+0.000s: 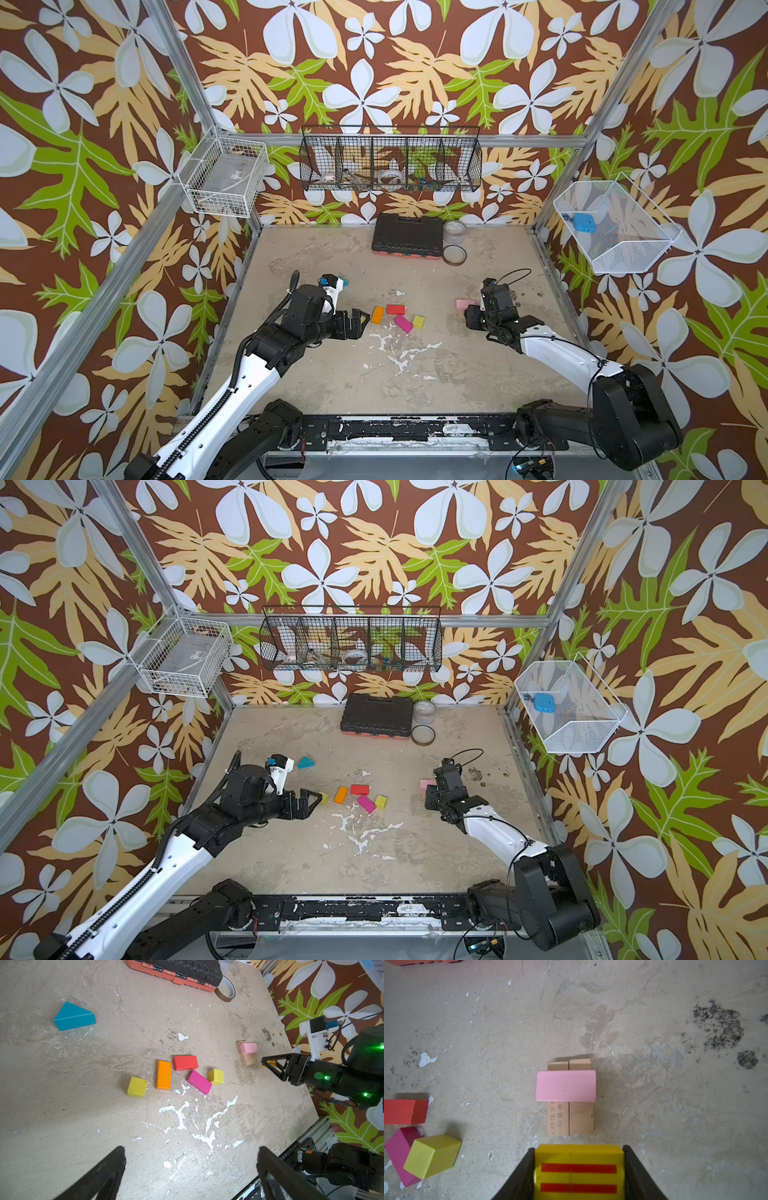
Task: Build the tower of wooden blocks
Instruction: 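Lift the yellow striped block and carry it toward the pink-topped stack, then lower the yellow striped block beside the pink block and open the right gripper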
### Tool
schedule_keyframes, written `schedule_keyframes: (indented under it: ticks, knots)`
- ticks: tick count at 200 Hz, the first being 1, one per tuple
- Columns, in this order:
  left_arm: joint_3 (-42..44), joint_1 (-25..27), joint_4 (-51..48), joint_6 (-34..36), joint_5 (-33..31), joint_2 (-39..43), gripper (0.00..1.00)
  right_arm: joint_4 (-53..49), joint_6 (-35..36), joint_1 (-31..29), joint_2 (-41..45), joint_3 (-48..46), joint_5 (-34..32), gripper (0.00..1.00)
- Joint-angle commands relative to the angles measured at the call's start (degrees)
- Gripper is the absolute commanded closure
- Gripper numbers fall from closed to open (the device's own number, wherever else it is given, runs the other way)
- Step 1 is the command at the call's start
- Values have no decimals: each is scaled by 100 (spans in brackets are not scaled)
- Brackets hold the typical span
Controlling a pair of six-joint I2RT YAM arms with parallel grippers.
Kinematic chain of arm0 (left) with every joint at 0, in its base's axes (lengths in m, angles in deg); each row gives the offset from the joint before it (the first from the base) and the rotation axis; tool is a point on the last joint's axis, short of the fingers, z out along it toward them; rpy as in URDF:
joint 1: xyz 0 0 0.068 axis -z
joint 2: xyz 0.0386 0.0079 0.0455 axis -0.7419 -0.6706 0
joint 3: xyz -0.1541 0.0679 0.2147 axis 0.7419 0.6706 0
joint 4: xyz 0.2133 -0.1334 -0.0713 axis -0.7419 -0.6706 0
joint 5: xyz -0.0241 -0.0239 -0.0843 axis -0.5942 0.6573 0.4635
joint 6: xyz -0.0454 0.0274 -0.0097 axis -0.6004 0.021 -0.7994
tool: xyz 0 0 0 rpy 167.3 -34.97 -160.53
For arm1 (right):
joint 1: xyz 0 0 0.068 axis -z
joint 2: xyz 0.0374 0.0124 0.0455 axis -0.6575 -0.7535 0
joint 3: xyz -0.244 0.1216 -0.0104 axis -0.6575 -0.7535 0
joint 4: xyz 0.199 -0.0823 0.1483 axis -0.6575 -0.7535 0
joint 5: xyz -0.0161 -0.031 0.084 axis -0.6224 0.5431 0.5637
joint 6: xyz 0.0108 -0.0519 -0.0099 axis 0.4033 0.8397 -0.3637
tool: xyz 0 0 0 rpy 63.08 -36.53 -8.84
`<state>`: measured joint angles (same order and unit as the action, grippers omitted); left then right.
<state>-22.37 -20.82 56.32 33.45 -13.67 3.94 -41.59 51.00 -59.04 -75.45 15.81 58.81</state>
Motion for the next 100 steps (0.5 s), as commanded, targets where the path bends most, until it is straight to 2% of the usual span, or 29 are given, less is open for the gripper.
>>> schedule_keyframes:
  ticks: [1,67,100]
  knots:
    - [-8,0,43,8,-36,-7,0,80,-6,-42,-32,42,-233,73]
    - [-8,0,44,13,-25,25,0,-70,58,-182,-1050,486,-243,73]
    - [-4,0,60,13,-32,78,0,-73,63,-191,-1200,569,-245,72]
